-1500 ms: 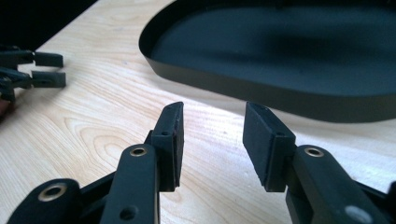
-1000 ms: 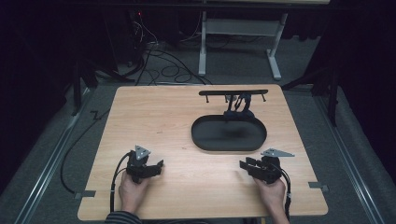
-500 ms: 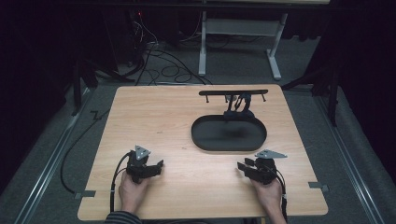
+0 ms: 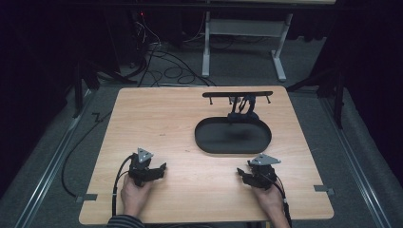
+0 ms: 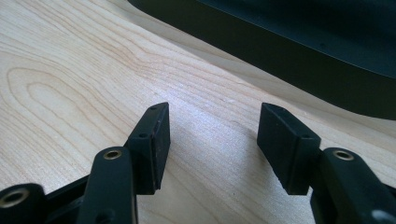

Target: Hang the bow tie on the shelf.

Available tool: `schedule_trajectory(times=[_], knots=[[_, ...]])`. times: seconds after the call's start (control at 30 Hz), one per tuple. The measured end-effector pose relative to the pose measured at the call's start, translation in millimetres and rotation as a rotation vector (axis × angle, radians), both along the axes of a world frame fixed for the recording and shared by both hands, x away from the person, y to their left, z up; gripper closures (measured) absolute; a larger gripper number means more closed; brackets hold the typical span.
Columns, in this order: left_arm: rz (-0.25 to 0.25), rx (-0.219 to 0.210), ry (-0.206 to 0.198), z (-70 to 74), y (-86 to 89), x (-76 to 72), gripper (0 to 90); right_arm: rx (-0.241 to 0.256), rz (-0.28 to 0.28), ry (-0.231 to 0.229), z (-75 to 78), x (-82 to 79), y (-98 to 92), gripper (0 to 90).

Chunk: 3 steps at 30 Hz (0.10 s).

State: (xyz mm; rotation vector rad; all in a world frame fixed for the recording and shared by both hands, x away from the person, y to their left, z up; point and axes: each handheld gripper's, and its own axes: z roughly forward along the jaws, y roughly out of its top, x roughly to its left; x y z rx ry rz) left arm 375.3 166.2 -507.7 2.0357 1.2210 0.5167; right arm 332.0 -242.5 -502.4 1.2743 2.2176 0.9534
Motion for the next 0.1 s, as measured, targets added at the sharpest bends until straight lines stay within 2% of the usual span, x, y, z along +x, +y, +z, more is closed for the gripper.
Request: schedule_trajectory(times=[0.1], knots=[[0.0,0.0,0.0,0.0,0.0,0.0,22.1,0.0,0.0,0.0,0.0,0.0,0.0,45.8]])
